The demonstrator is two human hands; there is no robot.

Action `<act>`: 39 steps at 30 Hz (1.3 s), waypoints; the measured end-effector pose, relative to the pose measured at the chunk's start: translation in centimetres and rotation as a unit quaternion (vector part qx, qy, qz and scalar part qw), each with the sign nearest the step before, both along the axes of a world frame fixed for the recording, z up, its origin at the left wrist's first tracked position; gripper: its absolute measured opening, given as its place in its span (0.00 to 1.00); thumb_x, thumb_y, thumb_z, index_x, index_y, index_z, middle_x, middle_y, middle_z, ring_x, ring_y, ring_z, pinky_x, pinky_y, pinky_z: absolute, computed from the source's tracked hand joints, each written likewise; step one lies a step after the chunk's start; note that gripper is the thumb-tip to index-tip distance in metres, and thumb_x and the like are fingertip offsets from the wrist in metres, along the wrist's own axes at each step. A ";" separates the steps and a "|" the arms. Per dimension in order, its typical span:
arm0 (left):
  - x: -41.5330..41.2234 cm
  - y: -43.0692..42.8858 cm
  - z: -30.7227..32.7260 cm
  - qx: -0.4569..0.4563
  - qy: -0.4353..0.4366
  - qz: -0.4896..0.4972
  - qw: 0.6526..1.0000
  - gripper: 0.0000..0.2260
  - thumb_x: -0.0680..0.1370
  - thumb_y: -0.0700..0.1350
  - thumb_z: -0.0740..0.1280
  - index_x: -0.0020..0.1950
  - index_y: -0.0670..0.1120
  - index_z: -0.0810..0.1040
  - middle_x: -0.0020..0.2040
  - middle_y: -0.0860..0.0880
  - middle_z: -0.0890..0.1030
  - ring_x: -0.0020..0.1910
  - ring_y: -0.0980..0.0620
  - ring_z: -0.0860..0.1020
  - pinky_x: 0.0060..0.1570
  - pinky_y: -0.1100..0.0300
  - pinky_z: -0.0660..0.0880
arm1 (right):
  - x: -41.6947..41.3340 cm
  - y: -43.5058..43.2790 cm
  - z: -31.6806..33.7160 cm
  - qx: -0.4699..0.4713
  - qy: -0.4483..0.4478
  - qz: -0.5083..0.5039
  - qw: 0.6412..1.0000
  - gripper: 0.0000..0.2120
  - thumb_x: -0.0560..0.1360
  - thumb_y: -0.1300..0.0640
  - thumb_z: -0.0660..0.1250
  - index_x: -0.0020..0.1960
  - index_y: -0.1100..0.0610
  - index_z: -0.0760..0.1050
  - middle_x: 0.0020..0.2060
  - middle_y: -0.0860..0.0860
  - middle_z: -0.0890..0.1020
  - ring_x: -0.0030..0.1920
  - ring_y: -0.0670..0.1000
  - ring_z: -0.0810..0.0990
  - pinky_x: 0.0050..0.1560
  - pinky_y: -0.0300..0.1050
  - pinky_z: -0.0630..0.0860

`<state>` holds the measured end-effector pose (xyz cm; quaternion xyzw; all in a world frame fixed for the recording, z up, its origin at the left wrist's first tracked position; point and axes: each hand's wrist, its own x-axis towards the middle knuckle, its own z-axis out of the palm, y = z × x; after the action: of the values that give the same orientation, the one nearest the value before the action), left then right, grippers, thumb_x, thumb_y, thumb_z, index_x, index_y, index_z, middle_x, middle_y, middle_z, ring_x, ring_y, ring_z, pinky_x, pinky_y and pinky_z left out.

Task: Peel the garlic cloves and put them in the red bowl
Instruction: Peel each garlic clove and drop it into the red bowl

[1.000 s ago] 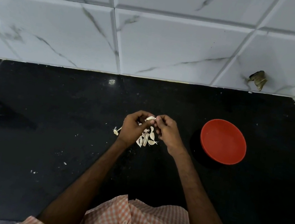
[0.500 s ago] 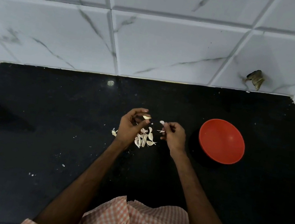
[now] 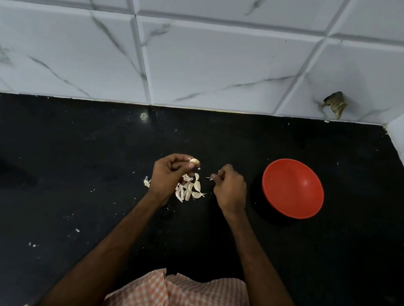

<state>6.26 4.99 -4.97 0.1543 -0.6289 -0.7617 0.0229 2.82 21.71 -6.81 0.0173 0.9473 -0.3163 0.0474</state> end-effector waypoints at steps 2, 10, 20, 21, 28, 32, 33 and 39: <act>0.0 -0.1 0.1 -0.019 -0.006 -0.003 1.000 0.07 0.76 0.34 0.72 0.52 0.36 0.80 0.44 0.44 0.87 0.36 0.53 0.84 0.40 0.59 0.81 | 0.1 -0.4 0.3 -0.152 -0.023 -0.041 0.987 0.09 0.82 0.52 0.66 0.53 0.58 0.79 0.46 0.52 0.84 0.44 0.48 0.83 0.42 0.37 0.78; -2.2 2.2 1.4 -0.245 0.036 -0.089 0.965 0.12 0.67 0.41 0.82 0.40 0.47 0.79 0.39 0.51 0.85 0.41 0.54 0.85 0.43 0.57 0.81 | 0.4 -1.4 3.2 -0.746 -0.271 -0.154 0.589 0.32 0.85 0.40 0.46 0.66 0.63 0.75 0.61 0.59 0.82 0.65 0.58 0.78 0.64 0.51 0.76; -4.2 7.3 2.9 -0.195 0.008 -0.090 0.977 0.13 0.82 0.42 0.67 0.43 0.34 0.79 0.38 0.43 0.83 0.27 0.62 0.76 0.29 0.68 0.72 | -2.5 8.7 3.8 -0.676 -0.117 -0.258 0.680 0.13 0.84 0.66 0.58 0.65 0.65 0.75 0.57 0.58 0.82 0.58 0.54 0.82 0.67 0.49 0.75; -4.2 7.3 2.4 -0.180 -0.009 -0.096 0.979 0.11 0.82 0.40 0.67 0.45 0.34 0.79 0.39 0.42 0.84 0.30 0.61 0.78 0.32 0.66 0.74 | -2.7 10.1 3.4 -0.647 -0.105 -0.280 0.701 0.12 0.83 0.68 0.59 0.62 0.64 0.76 0.58 0.58 0.82 0.58 0.53 0.82 0.69 0.50 0.74; -3.7 10.6 0.9 -0.176 -0.055 -0.158 0.970 0.12 0.85 0.43 0.61 0.50 0.40 0.82 0.40 0.48 0.85 0.30 0.62 0.78 0.28 0.67 0.71 | -3.1 13.0 0.4 -0.575 -0.154 -0.372 0.712 0.20 0.85 0.49 0.60 0.65 0.64 0.76 0.64 0.59 0.80 0.66 0.56 0.78 0.69 0.51 0.73; -3.4 10.7 0.3 -0.176 -0.084 -0.154 0.969 0.14 0.86 0.47 0.59 0.52 0.44 0.82 0.43 0.50 0.86 0.31 0.59 0.78 0.27 0.64 0.69 | -3.6 14.1 -0.1 -0.566 -0.195 -0.355 0.718 0.25 0.87 0.46 0.51 0.70 0.63 0.73 0.69 0.58 0.76 0.71 0.57 0.73 0.73 0.52 0.68; -3.3 10.4 0.2 -0.172 -0.087 -0.136 0.972 0.16 0.86 0.49 0.58 0.49 0.43 0.82 0.43 0.48 0.86 0.31 0.59 0.78 0.27 0.65 0.70 | -3.5 14.2 0.2 -0.550 -0.198 -0.345 0.734 0.24 0.86 0.45 0.52 0.70 0.60 0.75 0.69 0.56 0.76 0.69 0.56 0.74 0.74 0.53 0.67; -1.4 5.8 -1.4 -0.219 -0.098 0.001 0.971 0.21 0.83 0.52 0.65 0.36 0.40 0.82 0.36 0.46 0.86 0.26 0.58 0.76 0.33 0.60 0.73 | -1.7 10.7 0.8 -0.332 0.033 -0.216 0.918 0.13 0.83 0.56 0.63 0.63 0.61 0.80 0.59 0.53 0.82 0.59 0.48 0.77 0.62 0.41 0.71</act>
<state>4.84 10.77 -6.37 0.2196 -0.7795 -0.5866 -0.0047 1.13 32.36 -5.99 0.1942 0.7620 -0.6157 -0.0504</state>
